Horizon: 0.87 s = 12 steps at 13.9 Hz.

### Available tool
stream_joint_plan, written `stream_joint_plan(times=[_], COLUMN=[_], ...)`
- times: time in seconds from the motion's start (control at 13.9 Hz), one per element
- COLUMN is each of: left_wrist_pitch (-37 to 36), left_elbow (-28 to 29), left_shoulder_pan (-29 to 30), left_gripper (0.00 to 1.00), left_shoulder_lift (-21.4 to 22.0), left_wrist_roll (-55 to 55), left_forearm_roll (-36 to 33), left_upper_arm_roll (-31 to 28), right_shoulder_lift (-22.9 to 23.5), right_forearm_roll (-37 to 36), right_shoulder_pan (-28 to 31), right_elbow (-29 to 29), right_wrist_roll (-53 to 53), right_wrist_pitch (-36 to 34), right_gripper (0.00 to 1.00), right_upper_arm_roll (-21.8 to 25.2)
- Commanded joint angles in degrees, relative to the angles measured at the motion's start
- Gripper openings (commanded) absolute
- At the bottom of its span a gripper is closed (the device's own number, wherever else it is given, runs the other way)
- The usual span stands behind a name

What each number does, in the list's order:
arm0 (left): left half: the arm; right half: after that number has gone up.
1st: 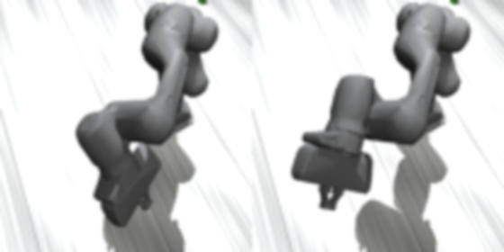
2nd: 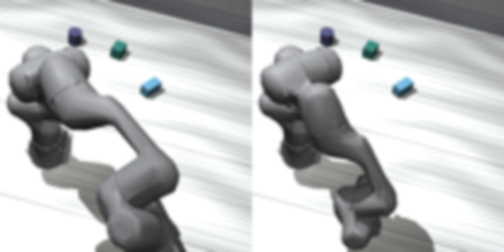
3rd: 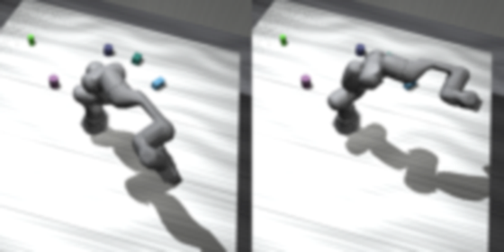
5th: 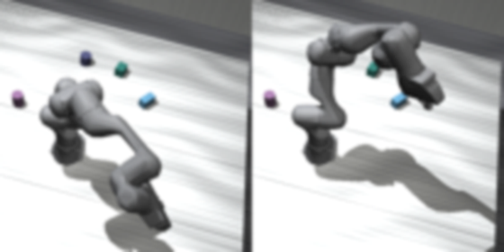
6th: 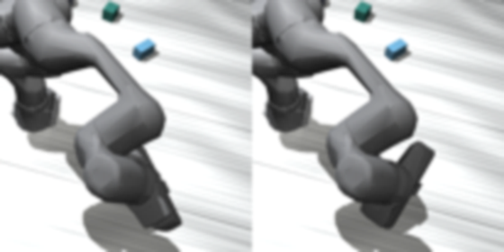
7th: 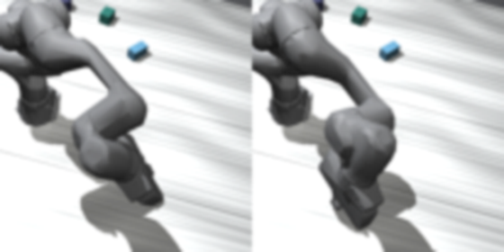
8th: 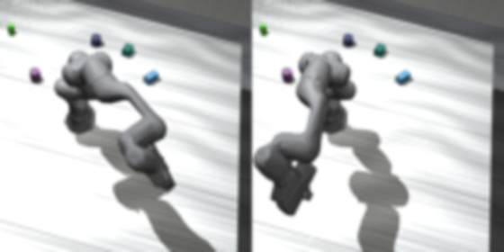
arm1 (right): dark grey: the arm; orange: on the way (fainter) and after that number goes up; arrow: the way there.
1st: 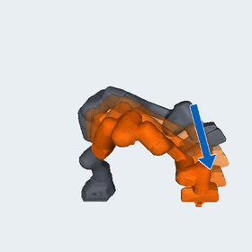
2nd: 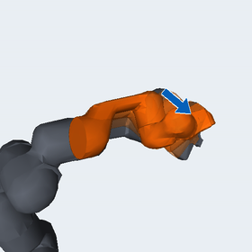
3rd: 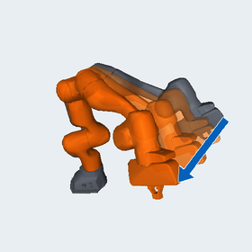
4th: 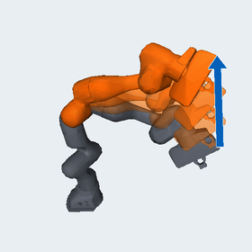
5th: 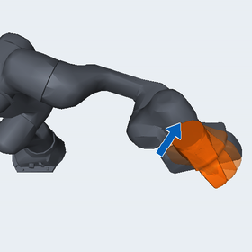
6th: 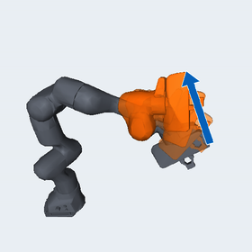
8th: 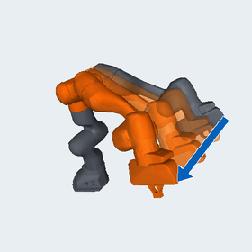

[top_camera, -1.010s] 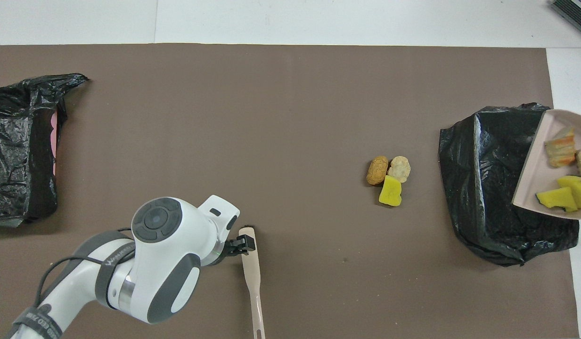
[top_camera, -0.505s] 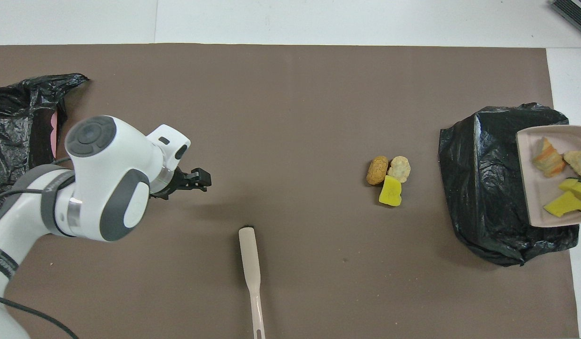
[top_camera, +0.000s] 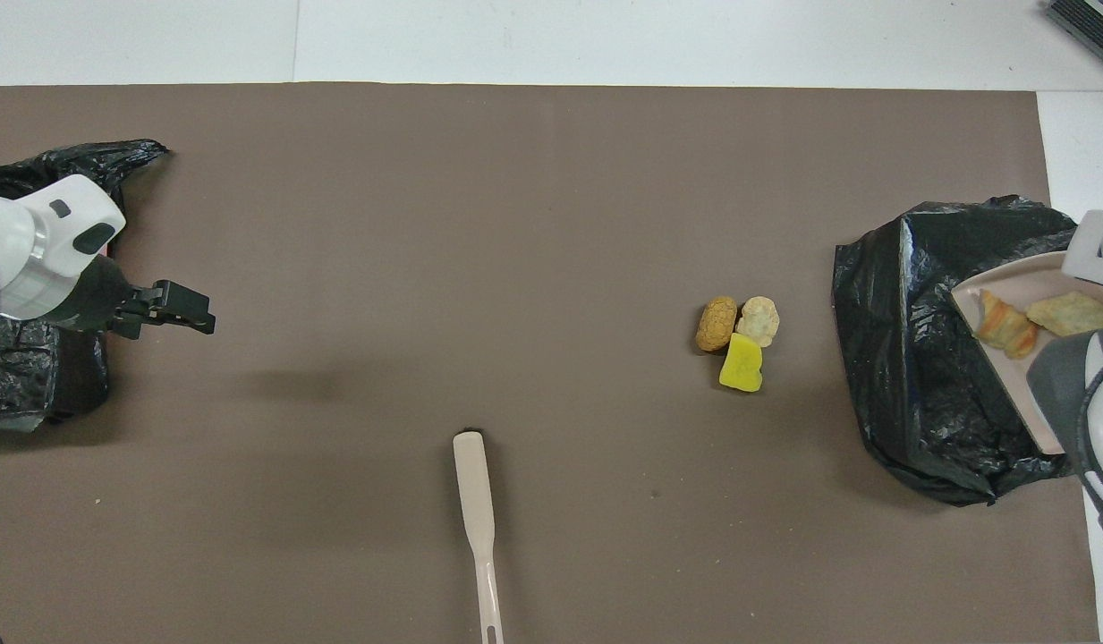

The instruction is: Sweep and dump trash in bin

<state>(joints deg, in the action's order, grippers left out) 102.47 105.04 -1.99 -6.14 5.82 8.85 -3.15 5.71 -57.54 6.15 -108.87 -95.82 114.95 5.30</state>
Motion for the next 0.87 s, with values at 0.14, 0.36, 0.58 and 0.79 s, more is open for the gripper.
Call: stream_joint_plan(times=[0.14,0.36,0.58,0.79], left_wrist_pitch=[-9.54,-14.30,-14.84,-13.96], left_elbow=[-9.65,-15.90,-16.27,-16.01], left_shoulder_pan=[0.41,-0.47,-0.38,0.41], left_gripper=[1.00,1.00,1.00,1.00], left_shoulder_lift=[0.87,0.87,3.49,4.03], left_wrist_roll=[-2.46,-2.74,0.84,1.39], left_forearm_roll=[-2.78,-6.64,-8.58,-8.41], left_upper_arm_roll=[0.86,1.39,1.48,0.96], right_shoulder_lift=[-2.72,-3.25,-4.22,-4.30], right_forearm_roll=[-4.95,-6.87,-9.87,-10.66], right_shoulder_pan=[-1.23,-3.49,-6.23,-6.15], right_elbow=[-2.49,-2.92,-3.80,-3.81], right_wrist_roll=[1.06,6.93,9.86,9.87], right_wrist_pitch=[0.98,-3.22,-6.40,-7.19], right_gripper=[0.00,0.00,0.00,0.00], right_upper_arm_roll=[0.15,0.06,0.06,0.06])
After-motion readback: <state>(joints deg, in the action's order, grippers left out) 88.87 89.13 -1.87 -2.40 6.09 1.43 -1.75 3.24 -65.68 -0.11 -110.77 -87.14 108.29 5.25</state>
